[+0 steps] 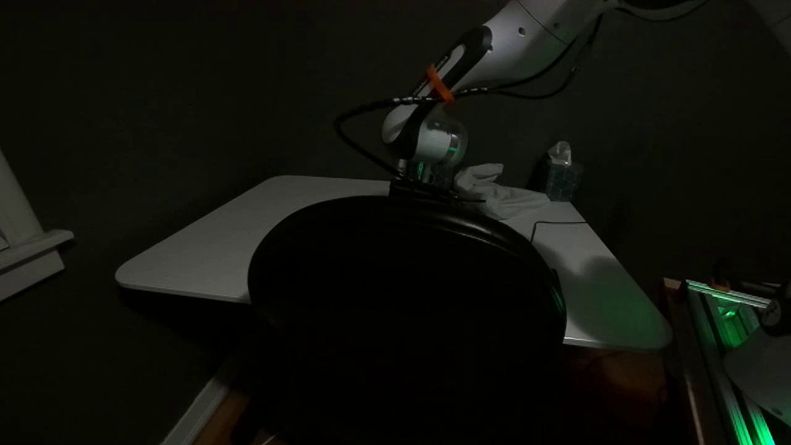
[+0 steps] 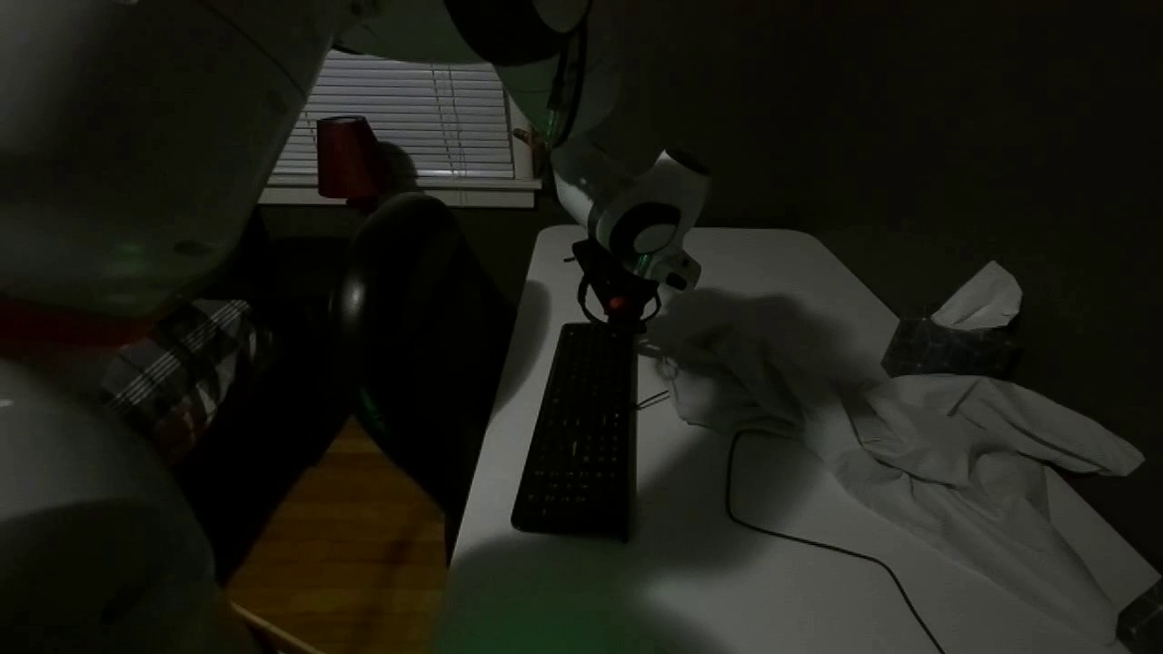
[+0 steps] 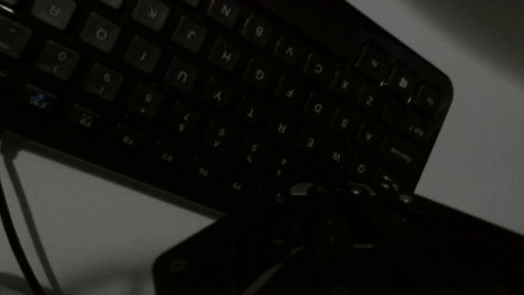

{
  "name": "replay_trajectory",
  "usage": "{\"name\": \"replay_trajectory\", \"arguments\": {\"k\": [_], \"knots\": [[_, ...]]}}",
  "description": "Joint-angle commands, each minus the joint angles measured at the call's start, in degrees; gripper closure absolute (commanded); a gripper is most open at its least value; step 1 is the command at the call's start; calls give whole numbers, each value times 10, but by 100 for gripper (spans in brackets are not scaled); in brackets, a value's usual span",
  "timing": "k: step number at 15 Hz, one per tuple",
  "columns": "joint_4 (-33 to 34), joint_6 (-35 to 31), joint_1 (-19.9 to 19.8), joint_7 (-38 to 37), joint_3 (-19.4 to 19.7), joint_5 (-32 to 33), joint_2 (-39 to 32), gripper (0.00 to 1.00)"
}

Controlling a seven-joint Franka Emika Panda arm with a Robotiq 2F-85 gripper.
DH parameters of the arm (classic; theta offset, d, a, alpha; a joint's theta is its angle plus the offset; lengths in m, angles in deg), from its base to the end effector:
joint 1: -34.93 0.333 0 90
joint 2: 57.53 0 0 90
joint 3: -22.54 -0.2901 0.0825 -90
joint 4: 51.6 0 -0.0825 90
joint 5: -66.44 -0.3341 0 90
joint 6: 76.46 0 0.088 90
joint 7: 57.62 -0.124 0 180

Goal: Press the button on the keyboard

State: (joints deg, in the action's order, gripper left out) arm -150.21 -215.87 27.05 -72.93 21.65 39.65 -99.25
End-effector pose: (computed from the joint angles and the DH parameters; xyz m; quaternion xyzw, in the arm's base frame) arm 0.6147 -0.0698 0.1658 -0.9187 0.3635 0.0196 0.1533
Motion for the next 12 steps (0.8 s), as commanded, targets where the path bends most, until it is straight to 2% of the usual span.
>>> {"name": "replay_trajectory", "arguments": {"k": [1, 7, 12], "knots": [[15, 8, -5, -8, -3, -10, -16, 100], [15, 0, -2, -3, -11, -13, 5, 100], [38, 3, -1, -7, -15, -11, -5, 100]]}}
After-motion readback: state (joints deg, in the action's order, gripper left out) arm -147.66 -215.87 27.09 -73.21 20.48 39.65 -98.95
